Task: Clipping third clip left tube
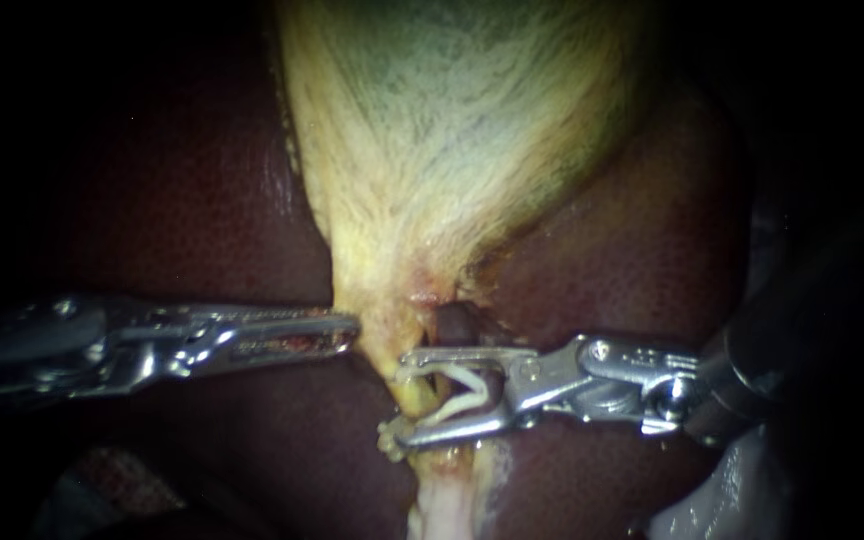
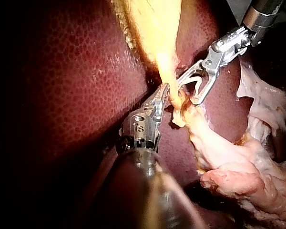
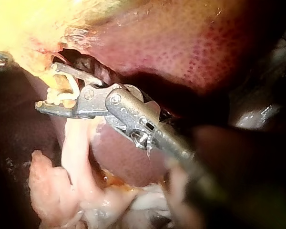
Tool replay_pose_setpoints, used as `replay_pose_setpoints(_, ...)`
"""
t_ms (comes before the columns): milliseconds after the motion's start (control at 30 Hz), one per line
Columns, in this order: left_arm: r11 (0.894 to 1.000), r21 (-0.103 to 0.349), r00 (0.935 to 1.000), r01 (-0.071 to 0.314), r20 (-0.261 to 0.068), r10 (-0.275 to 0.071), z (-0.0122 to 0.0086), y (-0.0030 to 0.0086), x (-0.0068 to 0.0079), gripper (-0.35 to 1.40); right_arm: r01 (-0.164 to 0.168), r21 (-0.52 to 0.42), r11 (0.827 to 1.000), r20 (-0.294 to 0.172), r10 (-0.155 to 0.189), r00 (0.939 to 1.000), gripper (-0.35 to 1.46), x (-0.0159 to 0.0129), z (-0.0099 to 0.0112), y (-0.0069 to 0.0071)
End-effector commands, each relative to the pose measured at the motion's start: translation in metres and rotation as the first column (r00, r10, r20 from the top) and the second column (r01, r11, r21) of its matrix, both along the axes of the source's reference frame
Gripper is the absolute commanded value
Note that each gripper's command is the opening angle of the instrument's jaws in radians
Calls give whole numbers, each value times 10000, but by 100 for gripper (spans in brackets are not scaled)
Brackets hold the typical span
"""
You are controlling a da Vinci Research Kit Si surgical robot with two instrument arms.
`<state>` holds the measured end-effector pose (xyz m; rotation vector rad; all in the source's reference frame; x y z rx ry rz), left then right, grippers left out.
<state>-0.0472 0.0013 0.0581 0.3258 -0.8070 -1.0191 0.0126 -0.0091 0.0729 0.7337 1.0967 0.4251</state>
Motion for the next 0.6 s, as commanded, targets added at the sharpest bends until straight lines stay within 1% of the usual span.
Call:
replay_pose_setpoints(33,10000,0,10000,-7,-12,7,0,0,0,-35,21,-17,10000,26,-21,10000,55,-2,2,1)
replay_pose_setpoints(167,10000,1,10000,-6,-13,6,-2,-1,0,-35,115,-107,9999,307,-112,9995,54,-3,7,2)
replay_pose_setpoints(367,10000,-18,10000,41,24,-41,-7,-2,-2,-35,114,-138,9998,313,-109,9995,54,6,7,-5)
replay_pose_setpoints(567,10000,-30,10000,73,-3,-73,-7,-1,-5,-35,159,-218,9996,301,-152,9994,54,24,5,-22)
replay_pose_setpoints(600,10000,-30,10000,75,-4,-75,-7,-1,-6,-35,275,-185,9994,246,-271,9993,54,27,4,-26)
